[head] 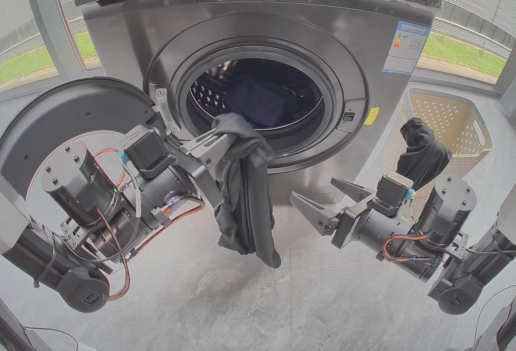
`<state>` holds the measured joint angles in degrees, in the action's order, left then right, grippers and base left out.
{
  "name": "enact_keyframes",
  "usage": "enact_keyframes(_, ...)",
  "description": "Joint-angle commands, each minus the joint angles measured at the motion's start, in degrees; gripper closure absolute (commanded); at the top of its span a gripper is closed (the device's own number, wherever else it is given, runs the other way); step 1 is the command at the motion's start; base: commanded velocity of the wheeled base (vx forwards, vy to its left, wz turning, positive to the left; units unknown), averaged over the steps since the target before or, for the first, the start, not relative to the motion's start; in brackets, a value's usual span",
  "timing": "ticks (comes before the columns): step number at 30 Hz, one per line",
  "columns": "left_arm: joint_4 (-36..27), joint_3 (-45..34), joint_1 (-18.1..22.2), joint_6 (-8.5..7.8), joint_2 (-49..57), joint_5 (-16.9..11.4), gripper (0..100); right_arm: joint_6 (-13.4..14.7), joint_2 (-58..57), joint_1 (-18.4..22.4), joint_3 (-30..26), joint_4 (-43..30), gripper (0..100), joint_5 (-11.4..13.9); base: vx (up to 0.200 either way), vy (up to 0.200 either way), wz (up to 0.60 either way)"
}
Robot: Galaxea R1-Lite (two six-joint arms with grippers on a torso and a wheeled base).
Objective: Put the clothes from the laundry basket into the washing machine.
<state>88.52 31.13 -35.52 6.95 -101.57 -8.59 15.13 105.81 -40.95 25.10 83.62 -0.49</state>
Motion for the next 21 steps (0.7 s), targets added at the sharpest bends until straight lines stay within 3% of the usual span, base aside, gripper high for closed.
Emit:
enact_keyframes(1, 0.0, 2.6, -0.2, 0.17, 2.3, 0.7, 100, -1.5, 7.7, -0.8, 2.4, 2.1, 0, 0.0, 0.0, 0.0, 0.0)
enact_keyframes(15, -0.1, 3.4, -1.6, 0.26, 5.2, 1.0, 100, -3.6, 17.6, -1.8, 12.7, 4.7, 0, 0.0, 0.0, 0.0, 0.0)
enact_keyframes(21, -0.1, 3.4, -1.6, 0.26, 4.7, 1.0, 100, -3.7, 18.6, -3.2, 12.5, 4.8, 0, -0.1, 0.0, 0.0, 0.0)
